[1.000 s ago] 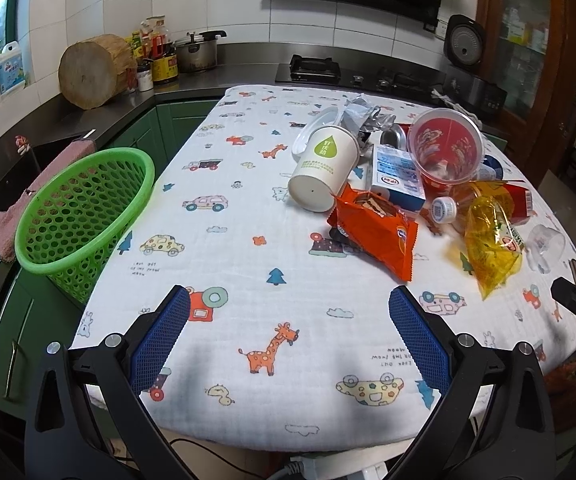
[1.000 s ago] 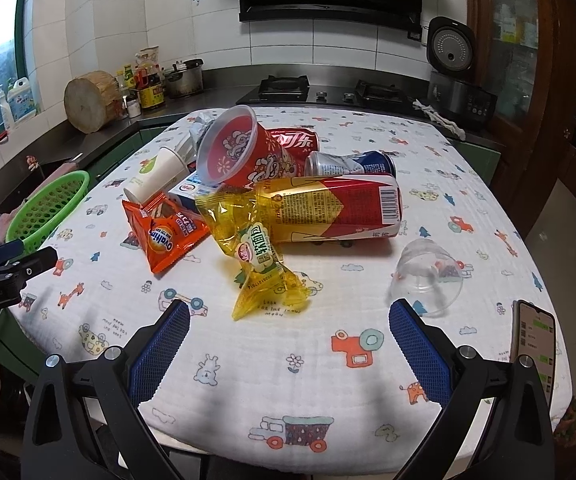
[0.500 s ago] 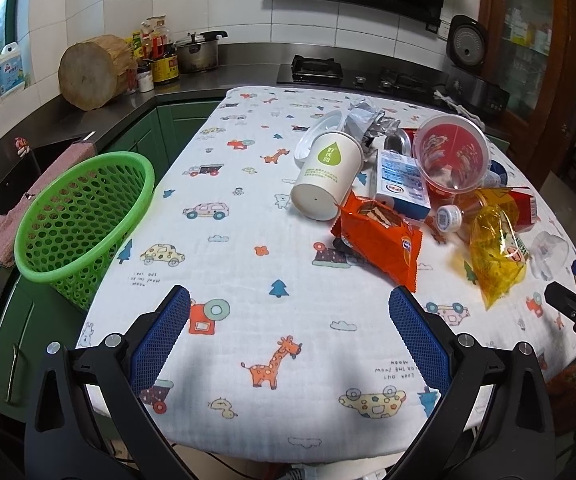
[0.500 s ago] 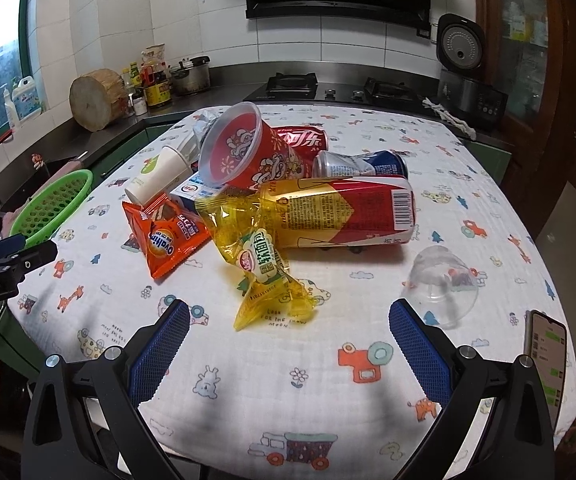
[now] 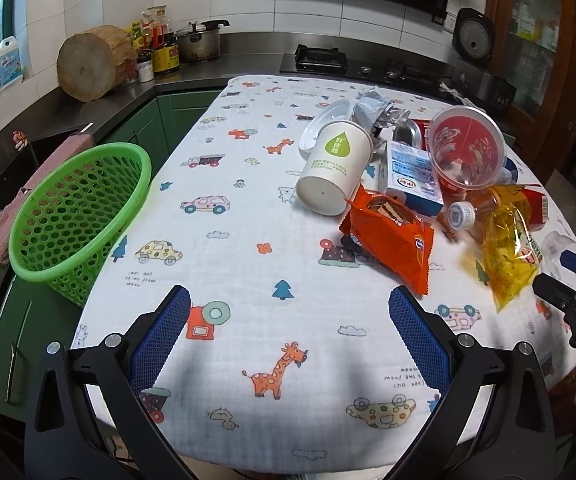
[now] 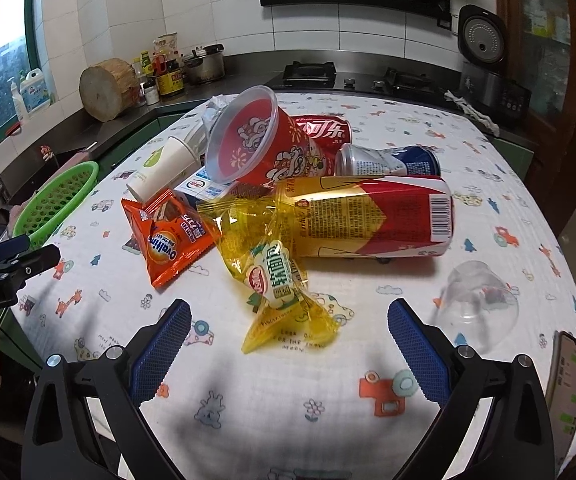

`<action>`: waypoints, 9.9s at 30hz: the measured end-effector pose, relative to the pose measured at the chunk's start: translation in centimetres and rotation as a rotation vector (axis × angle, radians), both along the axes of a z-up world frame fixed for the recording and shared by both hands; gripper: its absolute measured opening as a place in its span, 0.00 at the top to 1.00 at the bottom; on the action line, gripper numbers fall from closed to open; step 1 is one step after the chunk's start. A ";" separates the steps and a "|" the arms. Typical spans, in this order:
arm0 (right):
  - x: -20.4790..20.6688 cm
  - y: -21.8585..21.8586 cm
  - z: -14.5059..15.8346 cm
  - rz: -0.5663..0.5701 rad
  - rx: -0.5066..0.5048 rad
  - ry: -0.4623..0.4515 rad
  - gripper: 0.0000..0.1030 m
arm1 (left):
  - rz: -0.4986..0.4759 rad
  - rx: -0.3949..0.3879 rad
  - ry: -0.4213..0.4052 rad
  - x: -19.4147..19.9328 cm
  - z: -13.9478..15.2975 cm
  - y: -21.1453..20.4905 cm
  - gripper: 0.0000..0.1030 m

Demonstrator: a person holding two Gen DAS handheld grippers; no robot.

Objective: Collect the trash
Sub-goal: 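Grasp the orange snack wrapper with the left gripper while the right gripper grasps the yellow bread bag, then carry both wrappers over the green basket and open both grippers to drop them, then grasp the red-rimmed plastic lid with the left gripper while the right gripper grasps the clear cup, then carry the lid and clear cup over the green basket and release both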

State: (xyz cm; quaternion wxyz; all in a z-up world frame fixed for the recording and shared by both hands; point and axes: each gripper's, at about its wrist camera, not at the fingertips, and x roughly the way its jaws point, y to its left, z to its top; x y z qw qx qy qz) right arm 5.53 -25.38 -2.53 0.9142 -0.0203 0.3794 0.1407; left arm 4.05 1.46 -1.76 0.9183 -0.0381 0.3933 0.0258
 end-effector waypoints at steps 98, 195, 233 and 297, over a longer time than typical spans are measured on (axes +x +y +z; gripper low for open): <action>4.1 2.8 -2.7 0.156 0.000 0.105 0.55 | -0.160 -0.261 0.136 5.0 -2.1 -1.5 0.80; 7.8 14.3 8.1 0.377 0.152 0.058 0.12 | 0.215 -0.191 0.022 4.0 2.6 17.9 0.09; 5.1 -11.7 -2.2 -0.231 -0.059 0.152 0.32 | -0.313 -0.170 0.068 9.0 2.4 -6.1 0.05; 3.4 -11.4 -1.4 -0.168 -0.012 0.135 0.41 | -0.529 -0.206 -0.056 14.8 2.7 -11.4 0.13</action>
